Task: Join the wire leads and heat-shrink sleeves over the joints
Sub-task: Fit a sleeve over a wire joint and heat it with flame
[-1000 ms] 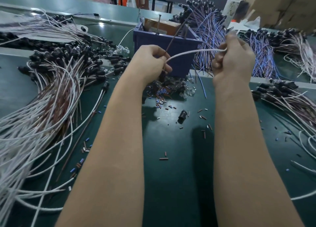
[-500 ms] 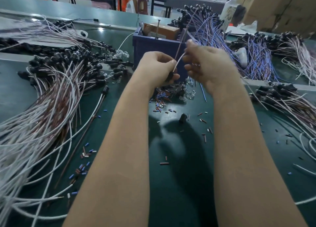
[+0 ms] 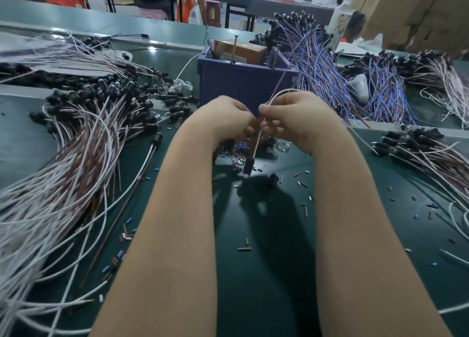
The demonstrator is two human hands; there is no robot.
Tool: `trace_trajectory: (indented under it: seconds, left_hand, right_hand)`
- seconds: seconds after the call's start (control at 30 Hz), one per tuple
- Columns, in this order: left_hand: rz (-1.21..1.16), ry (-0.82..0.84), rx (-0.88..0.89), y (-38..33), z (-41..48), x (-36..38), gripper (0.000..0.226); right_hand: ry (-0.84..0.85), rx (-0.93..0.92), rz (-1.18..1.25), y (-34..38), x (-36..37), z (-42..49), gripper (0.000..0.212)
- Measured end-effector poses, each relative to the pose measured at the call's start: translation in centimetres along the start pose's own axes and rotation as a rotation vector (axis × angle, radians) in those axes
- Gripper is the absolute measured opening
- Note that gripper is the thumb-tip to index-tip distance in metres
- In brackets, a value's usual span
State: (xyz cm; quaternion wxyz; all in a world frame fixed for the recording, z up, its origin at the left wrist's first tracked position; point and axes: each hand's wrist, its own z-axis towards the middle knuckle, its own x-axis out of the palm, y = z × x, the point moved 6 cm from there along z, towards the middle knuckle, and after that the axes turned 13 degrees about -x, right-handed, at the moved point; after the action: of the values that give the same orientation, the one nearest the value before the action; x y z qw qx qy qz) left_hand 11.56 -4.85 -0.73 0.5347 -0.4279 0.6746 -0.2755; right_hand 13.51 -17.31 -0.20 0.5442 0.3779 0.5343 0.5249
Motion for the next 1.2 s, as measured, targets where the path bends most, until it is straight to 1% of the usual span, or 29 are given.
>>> trace_trajectory:
  seconds: [0.07,0.13,0.17,0.27,0.33,0.37,0.4,0.47,0.53,0.63,0.67,0.7,0.8,0.87,0.97,1.07,1.13,1.2]
  left_hand:
    - [-0.084,-0.066,0.008,0.0,0.3,-0.5,0.024]
    - [-0.069,-0.099,0.061,-0.2,0.6,-0.4,0.026]
    - [-0.057,-0.106,0.086,-0.3,0.7,-0.3,0.023]
    - [-0.07,-0.112,0.095,-0.2,0.8,-0.2,0.014]
    - [-0.067,-0.101,0.075,0.0,0.8,-0.1,0.014]
    - [-0.07,-0.089,0.063,0.1,0.8,0.0,0.015]
    - [-0.08,-0.074,0.052,0.3,0.8,0.0,0.015]
    - [-0.092,-0.033,0.031,0.5,0.7,-0.1,0.017]
    - [-0.074,0.05,0.025,0.6,0.4,0.1,0.017]
    - [0.011,0.196,0.022,0.5,-0.3,1.0,0.014]
    - [0.03,0.229,0.01,0.6,-0.4,1.3,0.013]
    - [0.038,0.244,-0.005,0.7,-0.5,1.5,0.013]
    - [0.005,0.198,-0.054,1.0,-0.3,1.2,0.014]
    - [-0.091,0.145,-0.1,1.4,-0.1,0.7,0.015]
    - [-0.277,0.093,-0.139,1.7,0.2,0.2,0.018]
    - [-0.417,0.053,-0.112,1.3,0.1,-0.3,0.015]
    - [-0.422,0.023,-0.088,0.9,0.1,-0.3,0.011]
    - [-0.352,-0.026,-0.056,0.7,0.3,-0.5,0.013]
  right_hand:
    - [0.129,0.022,-0.074,-0.2,1.0,-0.4,0.015]
    - [0.206,0.02,-0.118,-0.2,1.8,-0.7,0.014]
    - [0.23,0.018,-0.132,-0.2,2.0,-0.7,0.011]
    - [0.27,0.028,-0.118,-0.2,2.4,-0.8,0.003]
    - [0.274,0.069,-0.043,-0.4,2.2,-1.0,0.005]
    - [0.247,0.106,0.018,-0.5,1.9,-1.1,0.007]
    - [0.183,0.146,0.084,-0.7,1.4,-1.0,0.009]
    - [-0.041,0.211,0.216,-1.6,-0.5,-0.6,0.013]
    - [-0.257,0.235,0.341,-2.5,-2.1,-0.4,0.011]
    - [-0.426,0.187,0.67,-3.2,-2.4,-0.5,0.013]
    - [-0.492,0.145,0.761,-3.2,-2.6,-0.4,0.014]
    - [-0.563,0.101,0.796,-3.2,-3.2,-0.4,0.016]
    - [-0.738,-0.013,0.705,-2.9,-5.5,-0.3,0.024]
    - [-0.776,-0.049,0.66,-2.5,-6.2,-0.4,0.032]
    - [-0.715,-0.055,0.56,-1.7,-5.9,-0.6,0.04]
    - [-0.617,-0.088,0.221,-0.4,-5.2,-0.3,0.038]
    - [-0.555,-0.159,0.05,0.6,-4.4,0.0,0.032]
    - [-0.498,-0.214,-0.002,1.0,-3.8,0.3,0.035]
